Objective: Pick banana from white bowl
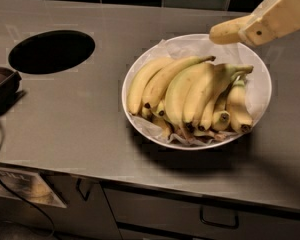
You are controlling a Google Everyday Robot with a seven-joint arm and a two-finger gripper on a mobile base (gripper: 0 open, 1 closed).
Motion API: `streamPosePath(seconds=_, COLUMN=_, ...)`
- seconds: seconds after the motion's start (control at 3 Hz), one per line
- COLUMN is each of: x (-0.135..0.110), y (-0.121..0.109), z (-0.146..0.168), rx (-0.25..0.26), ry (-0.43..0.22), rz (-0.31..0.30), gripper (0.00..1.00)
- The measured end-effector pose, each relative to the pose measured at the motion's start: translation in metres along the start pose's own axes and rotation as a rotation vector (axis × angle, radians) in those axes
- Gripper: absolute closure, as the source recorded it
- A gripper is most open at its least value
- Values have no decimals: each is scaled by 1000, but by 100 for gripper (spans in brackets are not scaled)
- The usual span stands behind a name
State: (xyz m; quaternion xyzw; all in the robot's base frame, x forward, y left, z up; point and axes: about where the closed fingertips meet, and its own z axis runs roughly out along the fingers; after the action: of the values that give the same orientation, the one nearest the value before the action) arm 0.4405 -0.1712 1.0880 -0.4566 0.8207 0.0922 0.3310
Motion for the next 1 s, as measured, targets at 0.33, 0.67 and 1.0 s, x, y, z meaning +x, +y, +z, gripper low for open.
streamPosePath(seconds=0.33, x=-5, y=8, z=-1, rx=-52, ry=-3, rz=-35, gripper=100)
streamPosePath(seconds=0.67, x=-4, y=16, z=4, rx=-116, ry=-5, rz=-67, gripper=100)
streamPosePath(seconds=1.0, x=-2, y=21, z=14, rx=-171, ry=-9, rz=-84, gripper=100)
